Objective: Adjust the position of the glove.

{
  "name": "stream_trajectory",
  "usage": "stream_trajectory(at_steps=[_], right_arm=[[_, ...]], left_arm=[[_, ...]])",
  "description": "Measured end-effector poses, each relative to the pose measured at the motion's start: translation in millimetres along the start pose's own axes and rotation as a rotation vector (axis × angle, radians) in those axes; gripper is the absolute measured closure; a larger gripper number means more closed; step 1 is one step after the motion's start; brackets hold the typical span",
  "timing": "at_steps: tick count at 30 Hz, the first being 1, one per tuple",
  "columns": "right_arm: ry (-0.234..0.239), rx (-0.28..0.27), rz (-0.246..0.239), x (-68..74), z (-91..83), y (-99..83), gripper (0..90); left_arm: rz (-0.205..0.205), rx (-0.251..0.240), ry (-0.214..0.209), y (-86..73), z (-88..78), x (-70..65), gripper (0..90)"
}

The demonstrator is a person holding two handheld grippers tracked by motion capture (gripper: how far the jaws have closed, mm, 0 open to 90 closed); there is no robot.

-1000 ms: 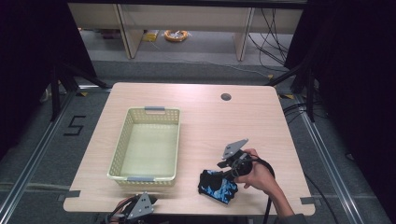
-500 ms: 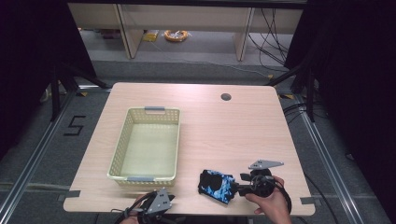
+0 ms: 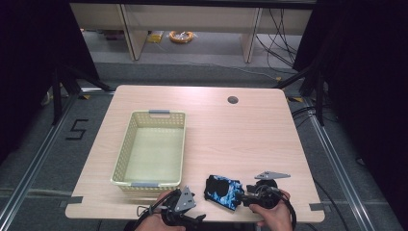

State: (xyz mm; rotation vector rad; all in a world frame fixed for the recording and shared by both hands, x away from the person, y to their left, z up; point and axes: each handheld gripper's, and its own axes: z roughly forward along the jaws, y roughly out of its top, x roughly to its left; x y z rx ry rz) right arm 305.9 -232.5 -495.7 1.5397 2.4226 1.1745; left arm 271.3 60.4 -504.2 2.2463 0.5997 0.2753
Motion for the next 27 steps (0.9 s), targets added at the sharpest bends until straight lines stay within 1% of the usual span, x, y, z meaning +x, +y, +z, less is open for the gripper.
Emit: stream_trajectory(at_steps=[1,2,3,4,5,6,7,8,9,10,11,12,13,14,15,16,17,18,19,20,21,22,23,25,26,27], right_arm=[[0.001,0.01,0.007,0.4,0.9,0.0,40.4],[0.002,0.006,-0.003,1.2,1.6,0.0,40.5],[0.004,0.009,0.004,1.2,2.2,0.0,40.6],[-0.003,0.01,-0.007,1.3,3.3,0.4,40.8],[-0.009,0.01,-0.012,1.1,3.8,0.6,41.1],[-0.007,0.01,-0.013,1.1,4.3,0.8,41.2],[-0.056,-0.016,-0.015,2.8,8.0,0.2,41.2],[-0.065,0.036,-0.026,2.3,5.2,1.9,41.8],[-0.076,0.041,-0.036,2.1,6.3,2.6,42.0],[-0.088,0.045,-0.025,2.5,7.1,2.6,41.9],[-0.099,0.069,-0.019,3.0,6.7,3.4,42.0],[-0.082,0.057,-0.015,2.2,8.3,3.3,42.7],[-0.083,0.057,-0.05,1.3,8.6,4.0,43.2],[-0.081,0.065,-0.041,1.0,9.5,4.4,43.4],[-0.08,0.063,-0.033,2.6,9.4,4.5,43.6],[-0.075,0.044,-0.079,0.3,11.2,5.1,44.1],[-0.074,0.06,-0.041,2.9,11.6,5.0,44.7],[-0.079,0.077,-0.058,3.9,10.7,6.1,45.1],[-0.076,0.07,-0.062,3.9,12.0,6.1,45.2],[-0.082,0.067,-0.065,5.2,12.5,6.4,45.5],[-0.087,0.04,-0.068,5.4,16.3,5.9,45.7],[-0.087,0.06,-0.08,6.1,15.6,7.0,46.0],[-0.087,0.076,-0.093,6.7,14.3,7.9,46.2],[-0.088,0.083,-0.096,7.8,14.8,8.8,46.4],[-0.085,0.075,-0.094,7.9,15.9,8.8,46.5],[-0.087,0.079,-0.101,7.8,15.6,9.1,46.6]], left_arm=[[-0.003,0.002,-0.011,1.2,1.9,0.0,25.2],[0.003,0.004,-0.002,2.0,2.9,0.0,25.2],[0.008,0.013,0.005,3.1,4.5,0.0,25.2],[-0.001,0.004,-0.005,3.6,6.6,-1.2,25.2],[0.01,0.008,0.001,4.7,8.2,-0.7,25.1],[0.001,0.014,0.003,5.8,9.5,-1.0,25.2],[0.016,0.02,0.008,6.7,10.4,-0.1,25.2],[0.006,0.009,0.002,7.5,13.1,-0.2,25.2],[0.014,0.016,0.01,8.5,12.8,-0.2,25.1],[0.023,0.016,0.024,9.4,14.1,-0.1,25.1],[0.022,0.015,0.028,10.2,15.4,0.0,25.1],[0.015,0.009,0.025,11.0,17.4,0.2,25.2],[0.023,0.015,0.029,12.1,18.5,0.8,25.2],[0.025,0.024,0.029,13.2,19.3,0.1,25.3],[0.034,0.021,0.035,14.4,20.8,0.5,25.4],[0.022,0.014,0.028,15.7,23.1,0.1,25.4],[0.037,0.03,0.03,17.0,23.2,1.1,25.9],[0.038,0.02,0.037,17.8,24.9,2.0,26.1],[0.013,0.022,0.025,18.0,27.5,2.7,26.4],[0.027,0.031,0.045,18.9,27.5,3.9,27.5],[0.042,0.04,0.04,20.0,27.9,5.6,28.2],[0.028,0.038,0.053,20.2,29.4,5.7,28.3],[0.03,0.035,0.05,20.8,30.6,5.8,28.7],[0.027,0.036,0.045,21.9,32.6,5.1,29.7],[0.038,0.038,0.043,22.5,33.2,4.2,29.8],[0.044,0.046,0.045,22.4,34.2,3.7,30.2]])
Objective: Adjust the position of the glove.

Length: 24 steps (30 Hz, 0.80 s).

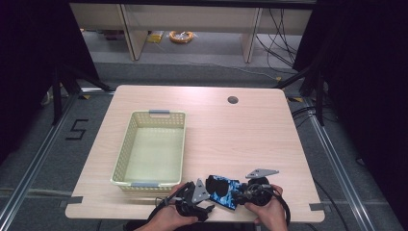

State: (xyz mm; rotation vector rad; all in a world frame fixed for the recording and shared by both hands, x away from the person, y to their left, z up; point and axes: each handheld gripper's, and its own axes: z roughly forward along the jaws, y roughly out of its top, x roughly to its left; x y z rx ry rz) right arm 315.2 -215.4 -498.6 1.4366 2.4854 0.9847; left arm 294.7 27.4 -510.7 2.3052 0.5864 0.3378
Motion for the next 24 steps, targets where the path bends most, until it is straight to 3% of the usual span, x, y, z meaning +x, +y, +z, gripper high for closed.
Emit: stream_trajectory(at_steps=[4,8,10,12,13,14,15,16,17,18,20,21,23,24], right_arm=[[0.002,0.007,-0.014,0.0,0.3,0.9,47.3],[0.005,0.013,-0.031,0.1,1.0,2.1,48.1],[0.004,0.011,-0.032,-0.1,1.4,2.5,48.9],[0.011,0.022,-0.032,-1.1,1.4,3.3,50.8],[-0.007,0.034,-0.035,-1.3,0.6,3.8,52.1],[-0.001,-0.01,-0.024,-1.5,3.8,2.6,53.2],[0.008,0.016,-0.031,-2.2,1.0,3.5,54.5],[0.008,0.011,-0.03,-2.8,1.2,3.4,55.5],[0.004,0.007,-0.042,-4.6,1.8,3.2,56.5],[0.0,-0.007,-0.02,-4.4,3.5,3.0,57.9],[0.012,0.01,-0.025,-5.6,1.1,3.7,61.7],[0.016,0.021,-0.019,-6.5,0.4,4.1,64.5],[0.029,-0.01,0.001,-8.0,2.6,2.8,69.0],[0.027,-0.02,0.013,-9.3,4.3,2.2,72.0]], left_arm=[[-0.008,0.004,-0.011,0.9,3.8,-1.2,32.0],[0.026,0.005,0.01,3.7,4.0,0.0,35.3],[0.02,0.008,0.007,4.7,5.9,-0.6,39.0],[0.053,0.006,0.023,6.5,6.0,-3.0,43.9],[0.07,0.008,0.029,6.9,5.8,-4.5,47.6],[0.071,0.005,0.025,7.2,5.7,-7.4,50.7],[0.106,0.017,0.031,7.8,4.6,-7.8,54.8],[0.101,0.002,0.025,7.4,5.4,-10.4,57.2],[0.123,0.003,0.031,7.5,5.3,-10.6,60.3],[0.133,0.009,0.03,7.8,5.2,-11.2,62.9],[0.158,0.012,0.035,7.8,5.0,-11.4,67.0],[0.15,-0.003,0.024,7.0,6.1,-11.7,68.3],[0.175,0.007,0.029,7.3,4.2,-8.9,71.4],[0.166,-0.008,0.021,6.6,4.3,-9.7,73.2]])
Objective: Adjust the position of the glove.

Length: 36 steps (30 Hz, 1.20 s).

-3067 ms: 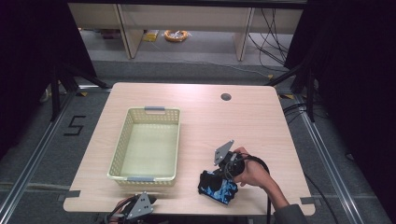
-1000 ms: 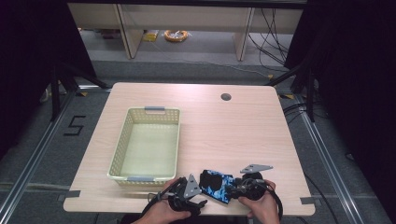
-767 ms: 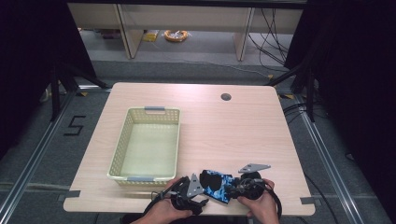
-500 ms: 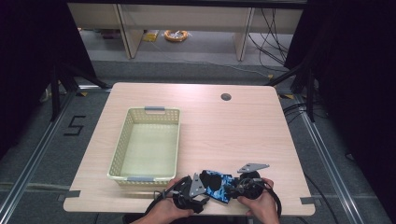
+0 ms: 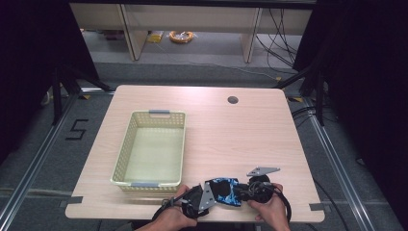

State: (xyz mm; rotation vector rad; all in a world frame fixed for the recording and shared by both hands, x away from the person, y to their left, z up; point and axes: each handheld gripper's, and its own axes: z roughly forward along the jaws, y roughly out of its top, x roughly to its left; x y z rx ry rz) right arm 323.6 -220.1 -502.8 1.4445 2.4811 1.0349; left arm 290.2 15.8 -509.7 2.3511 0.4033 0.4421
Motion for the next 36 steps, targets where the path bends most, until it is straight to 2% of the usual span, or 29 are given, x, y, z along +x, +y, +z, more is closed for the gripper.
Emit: stream_trajectory(at_steps=[1,2,3,4,5,6,7,9,12,13,14,16,17,19,20,21,25,26,30,31,32,33,34,36], right_arm=[[0.034,0.005,-0.023,-1.5,-1.3,0.3,74.7],[0.035,-0.002,-0.004,-1.0,-0.6,-0.5,76.2],[0.042,-0.015,-0.01,-1.7,0.6,-0.9,77.1],[0.059,-0.043,-0.015,-2.3,2.9,-1.5,77.9],[0.052,0.008,-0.016,-3.3,-1.5,-0.3,78.5],[0.066,0.01,0.027,-0.8,-2.2,-1.1,78.9],[0.058,-0.002,-0.007,-4.1,-2.3,-1.0,79.2],[0.08,-0.038,0.005,-4.2,-0.9,-2.0,79.5],[0.077,-0.028,-0.004,-3.0,-5.0,-0.2,79.7],[0.076,-0.037,-0.003,-1.9,-6.2,0.5,79.7],[0.088,-0.04,0.0,-1.6,-6.2,0.8,79.7],[0.08,-0.049,-0.011,-0.1,-9.6,2.5,79.7],[0.082,-0.052,-0.017,0.7,-10.8,3.4,79.8],[0.077,-0.056,-0.014,2.4,-12.1,4.1,79.8],[0.076,-0.061,-0.02,3.1,-12.5,4.3,79.8],[0.08,-0.067,-0.028,3.6,-12.3,4.7,79.8],[0.089,-0.067,-0.034,5.8,-13.8,7.1,79.9],[0.09,-0.071,-0.031,6.8,-14.7,7.8,80.0],[0.102,-0.097,-0.043,9.1,-18.2,10.5,80.1],[0.086,-0.091,-0.04,10.0,-20.7,11.5,80.1],[0.092,-0.098,-0.042,10.4,-21.3,12.3,80.1],[0.105,-0.104,-0.037,10.9,-21.5,12.7,80.1],[0.095,-0.105,-0.053,11.3,-23.4,13.8,80.1],[0.106,-0.122,-0.055,12.7,-25.2,15.0,80.1]], left_arm=[[0.011,-0.006,-0.001,-0.3,-0.1,0.6,74.6],[-0.006,-0.016,-0.011,-1.4,0.9,-0.1,75.8],[0.014,0.001,-0.005,-1.0,-1.0,1.5,76.9],[0.011,-0.019,-0.007,-0.6,-0.9,1.5,78.4],[0.009,-0.017,-0.014,-0.3,-1.6,2.4,79.5],[-0.007,-0.024,-0.025,-1.1,-0.8,1.9,80.1],[0.01,-0.017,-0.014,-0.9,-2.5,3.1,80.3],[-0.002,-0.022,-0.018,-1.2,-3.5,2.9,80.9],[-0.005,-0.04,-0.016,-1.1,-5.3,3.4,81.5],[0.009,-0.021,-0.013,-0.6,-7.2,4.9,81.5],[-0.006,-0.042,-0.013,-0.7,-7.3,3.7,81.5],[-0.004,-0.045,-0.012,-0.7,-9.3,4.0,81.5],[0.017,-0.043,-0.01,-0.5,-10.3,4.8,81.4],[-0.002,-0.048,-0.011,-1.2,-10.9,3.8,81.4],[0.019,-0.044,-0.006,-1.2,-11.9,5.3,81.4],[-0.001,-0.052,-0.012,-1.9,-11.9,4.5,81.4],[0.006,-0.057,-0.008,-1.7,-16.7,5.0,81.6],[-0.007,-0.06,-0.01,-1.6,-17.4,4.3,81.6],[-0.013,-0.075,-0.002,-0.1,-23.2,6.1,81.7],[-0.02,-0.084,0.001,0.5,-24.2,6.0,81.6],[-0.007,-0.074,0.0,1.2,-26.2,7.0,81.6],[-0.017,-0.086,-0.001,1.8,-27.0,6.4,81.6],[-0.017,-0.09,0.002,2.5,-28.5,6.5,81.7],[-0.009,-0.09,0.006,3.5,-31.6,7.1,81.6]])
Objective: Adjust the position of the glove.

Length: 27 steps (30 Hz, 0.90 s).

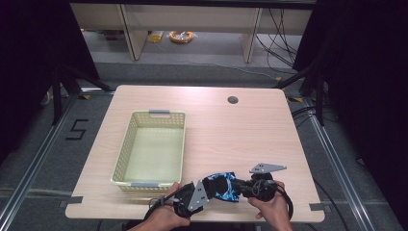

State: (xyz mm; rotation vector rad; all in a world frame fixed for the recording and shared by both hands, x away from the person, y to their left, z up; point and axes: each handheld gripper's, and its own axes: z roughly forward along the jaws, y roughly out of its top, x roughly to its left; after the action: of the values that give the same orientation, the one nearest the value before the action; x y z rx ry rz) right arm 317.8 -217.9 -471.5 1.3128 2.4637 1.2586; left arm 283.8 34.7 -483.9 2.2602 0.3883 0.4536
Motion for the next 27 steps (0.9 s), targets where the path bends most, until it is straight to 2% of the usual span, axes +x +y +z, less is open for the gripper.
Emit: stream_trajectory(at_steps=[2,3,5,6,7,8,10,11,13,14,15,16,17,18,19,21,22,23,24,25,26,27], right_arm=[[-0.004,0.009,0.027,4.1,-3.1,1.2,80.1],[0.002,-0.004,-0.007,1.6,-3.0,2.0,80.1],[0.011,-0.013,-0.005,3.5,-3.6,3.5,80.1],[0.002,-0.009,-0.02,3.3,-4.5,4.9,80.1],[0.016,-0.02,-0.02,3.9,-4.9,6.0,80.1],[0.013,-0.017,-0.02,4.3,-6.1,7.2,80.2],[0.03,-0.027,0.001,7.3,-6.1,8.3,80.1],[0.021,-0.035,-0.033,5.7,-6.8,9.1,80.1],[0.022,-0.028,-0.019,9.4,-8.5,9.8,80.1],[0.009,-0.037,-0.042,8.9,-9.4,9.9,80.2],[0.029,-0.049,-0.026,11.5,-9.3,9.6,80.2],[0.035,-0.052,-0.047,10.4,-9.8,10.2,80.2],[0.001,-0.045,-0.051,11.7,-12.9,10.7,80.2],[0.029,-0.051,-0.013,15.0,-12.3,10.1,80.2],[0.023,-0.052,-0.049,13.4,-13.0,11.0,80.2],[0.021,-0.052,-0.056,15.7,-13.9,13.0,80.2],[0.032,-0.031,-0.014,20.1,-14.9,13.7,80.2],[0.012,-0.051,-0.068,17.6,-14.4,14.9,80.1],[0.032,-0.051,-0.056,18.7,-13.7,15.2,80.1],[0.027,-0.045,-0.051,20.5,-13.7,15.6,80.1],[0.033,-0.049,-0.072,19.4,-12.9,16.4,80.1],[0.042,-0.052,-0.064,19.3,-11.8,16.5,80.1]], left_arm=[[0.006,0.003,-0.002,1.0,-2.6,1.2,81.6],[-0.009,0.005,-0.005,2.0,-3.9,1.4,81.6],[-0.008,-0.001,-0.002,2.8,-5.6,2.4,81.6],[-0.013,-0.007,-0.001,3.1,-6.5,2.0,81.6],[-0.005,-0.001,0.005,3.5,-7.9,3.0,81.6],[-0.007,-0.006,-0.004,4.1,-8.9,3.5,81.6],[-0.007,-0.009,0.003,5.0,-11.8,5.2,81.5],[-0.005,-0.006,0.003,6.0,-14.0,6.2,81.5],[0.003,0.003,-0.001,7.5,-17.1,6.5,81.4],[-0.002,-0.009,0.003,7.8,-17.4,5.2,81.5],[-0.002,-0.015,0.002,8.2,-18.3,4.2,81.5],[0.016,-0.012,0.004,8.9,-19.5,4.4,81.5],[0.007,-0.012,-0.002,9.0,-20.3,3.3,81.5],[0.019,-0.017,0.006,9.3,-21.3,3.6,81.5],[0.011,-0.014,0.0,9.1,-22.7,3.1,81.5],[0.012,-0.014,0.001,9.2,-26.5,3.9,81.5],[0.008,-0.013,-0.001,9.0,-27.6,3.8,81.5],[0.028,-0.005,-0.001,9.5,-29.4,5.6,81.5],[0.005,-0.014,0.004,8.7,-30.0,4.9,81.5],[0.026,-0.006,0.002,8.7,-31.4,6.6,81.4],[0.012,0.001,0.001,8.1,-31.9,6.8,81.4],[0.019,0.003,0.003,8.1,-32.2,7.3,81.4]])
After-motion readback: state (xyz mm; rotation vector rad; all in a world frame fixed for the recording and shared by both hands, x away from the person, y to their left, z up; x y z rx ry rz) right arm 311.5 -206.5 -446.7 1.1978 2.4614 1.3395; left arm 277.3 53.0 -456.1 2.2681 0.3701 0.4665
